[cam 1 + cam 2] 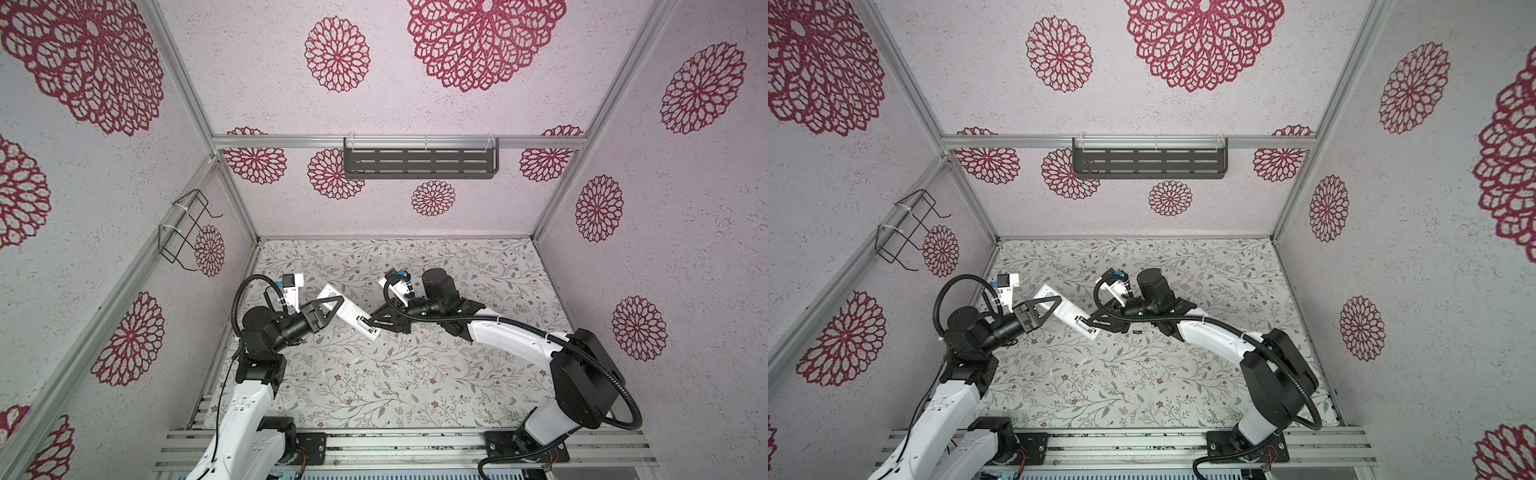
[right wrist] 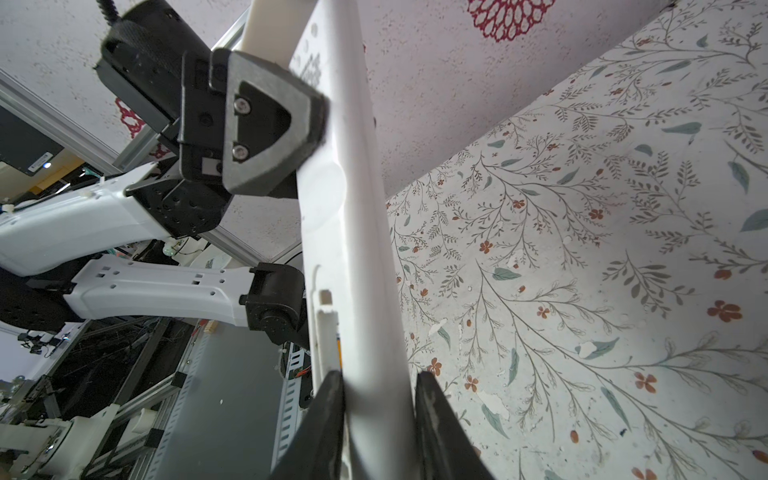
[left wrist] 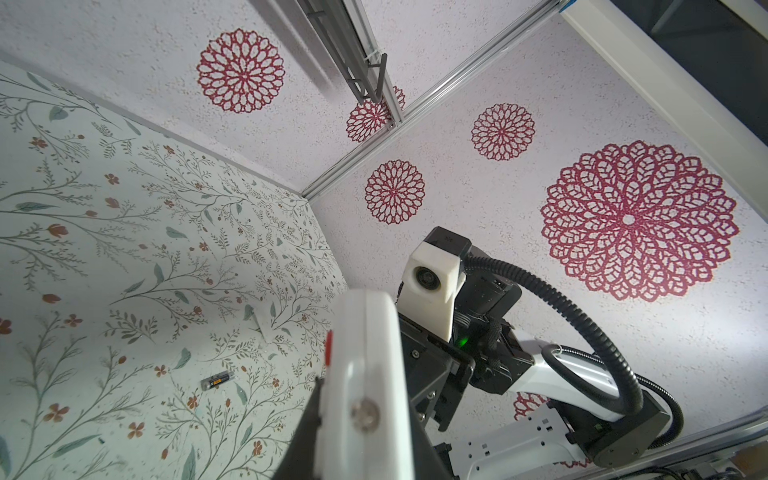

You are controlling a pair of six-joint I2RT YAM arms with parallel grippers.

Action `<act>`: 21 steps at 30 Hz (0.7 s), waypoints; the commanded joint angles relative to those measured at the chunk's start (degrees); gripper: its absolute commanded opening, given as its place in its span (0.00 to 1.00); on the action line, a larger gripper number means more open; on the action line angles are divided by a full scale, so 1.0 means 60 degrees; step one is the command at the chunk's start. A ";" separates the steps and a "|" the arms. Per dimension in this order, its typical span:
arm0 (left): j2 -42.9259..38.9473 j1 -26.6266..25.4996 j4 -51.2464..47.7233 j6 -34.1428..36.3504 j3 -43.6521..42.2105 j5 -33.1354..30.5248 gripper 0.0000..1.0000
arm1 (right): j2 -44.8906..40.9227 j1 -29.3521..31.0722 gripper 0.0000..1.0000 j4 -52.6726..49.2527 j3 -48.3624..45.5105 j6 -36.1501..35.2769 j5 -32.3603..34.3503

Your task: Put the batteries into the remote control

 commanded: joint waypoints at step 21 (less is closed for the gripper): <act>-0.0100 0.0018 -0.4080 0.2352 0.0884 -0.2211 0.06 | -0.1703 -0.0454 0.76 -0.1630 -0.0725 -0.0889 0.2884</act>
